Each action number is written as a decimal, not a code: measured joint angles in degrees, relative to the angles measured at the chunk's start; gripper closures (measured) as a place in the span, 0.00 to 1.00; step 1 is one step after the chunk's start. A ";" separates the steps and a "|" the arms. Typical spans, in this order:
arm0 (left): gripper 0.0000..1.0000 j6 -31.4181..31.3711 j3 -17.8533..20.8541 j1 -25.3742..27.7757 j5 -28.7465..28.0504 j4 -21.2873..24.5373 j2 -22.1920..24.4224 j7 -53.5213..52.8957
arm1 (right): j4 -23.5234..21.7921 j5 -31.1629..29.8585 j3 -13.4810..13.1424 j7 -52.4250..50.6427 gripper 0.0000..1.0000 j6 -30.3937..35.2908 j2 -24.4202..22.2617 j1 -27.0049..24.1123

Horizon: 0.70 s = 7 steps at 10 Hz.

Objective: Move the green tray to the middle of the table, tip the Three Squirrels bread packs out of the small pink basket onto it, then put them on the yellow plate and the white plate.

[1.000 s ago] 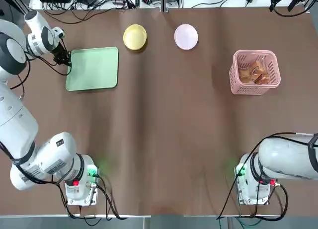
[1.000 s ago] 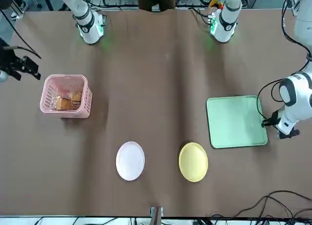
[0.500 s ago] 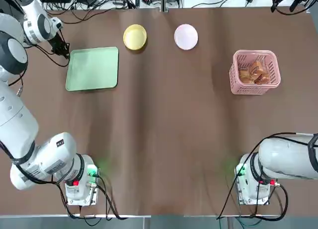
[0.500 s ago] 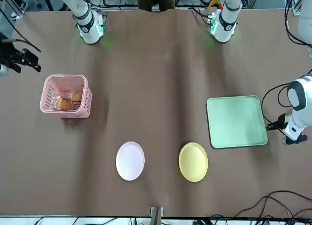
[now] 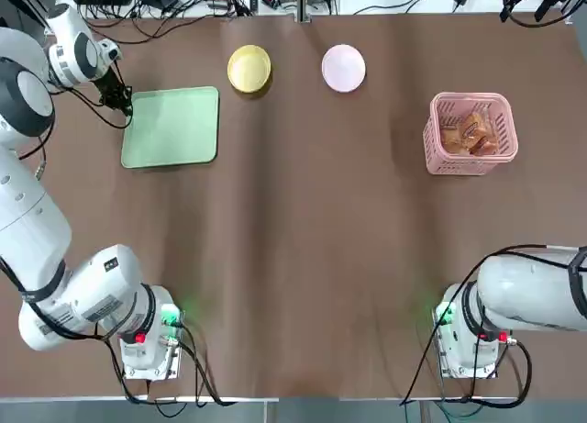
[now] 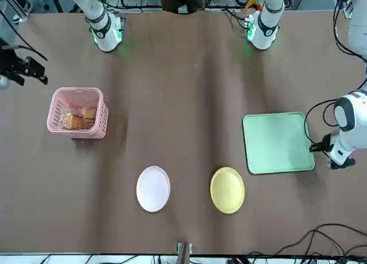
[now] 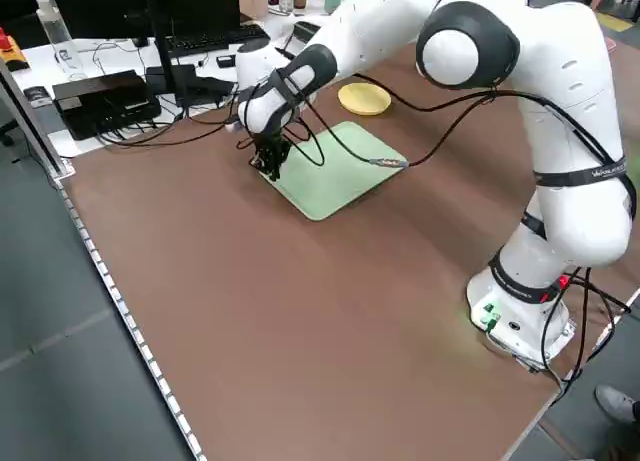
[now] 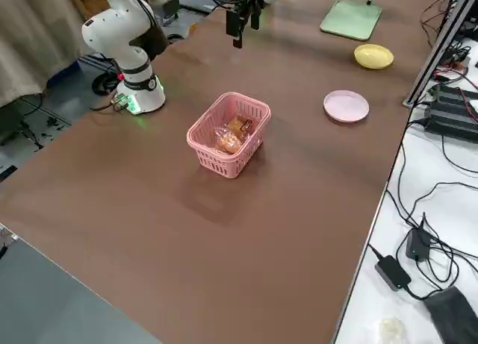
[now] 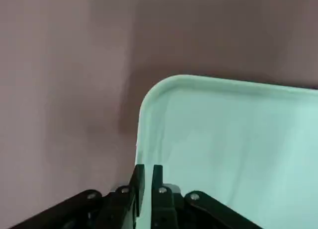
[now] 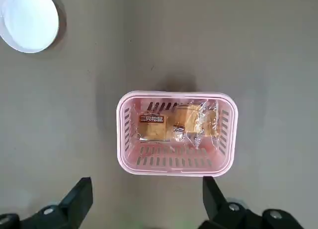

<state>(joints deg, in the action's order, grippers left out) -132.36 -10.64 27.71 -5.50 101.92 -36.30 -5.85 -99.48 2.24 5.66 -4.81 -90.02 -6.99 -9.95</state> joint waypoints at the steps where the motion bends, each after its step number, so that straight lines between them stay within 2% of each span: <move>1: 0.86 0.00 0.00 0.00 0.00 0.01 -0.21 0.00 | 0.00 0.00 0.00 0.00 0.02 -0.24 0.00 0.00; 7: 0.86 -0.01 0.04 0.05 -0.03 -0.22 -0.34 -0.05 | 0.00 0.00 -0.03 0.02 0.02 -2.73 0.09 0.00</move>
<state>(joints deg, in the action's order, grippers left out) -132.37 -10.60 27.76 -5.52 101.70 -36.63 -5.90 -99.48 2.24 5.63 -4.80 -92.75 -6.91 -9.95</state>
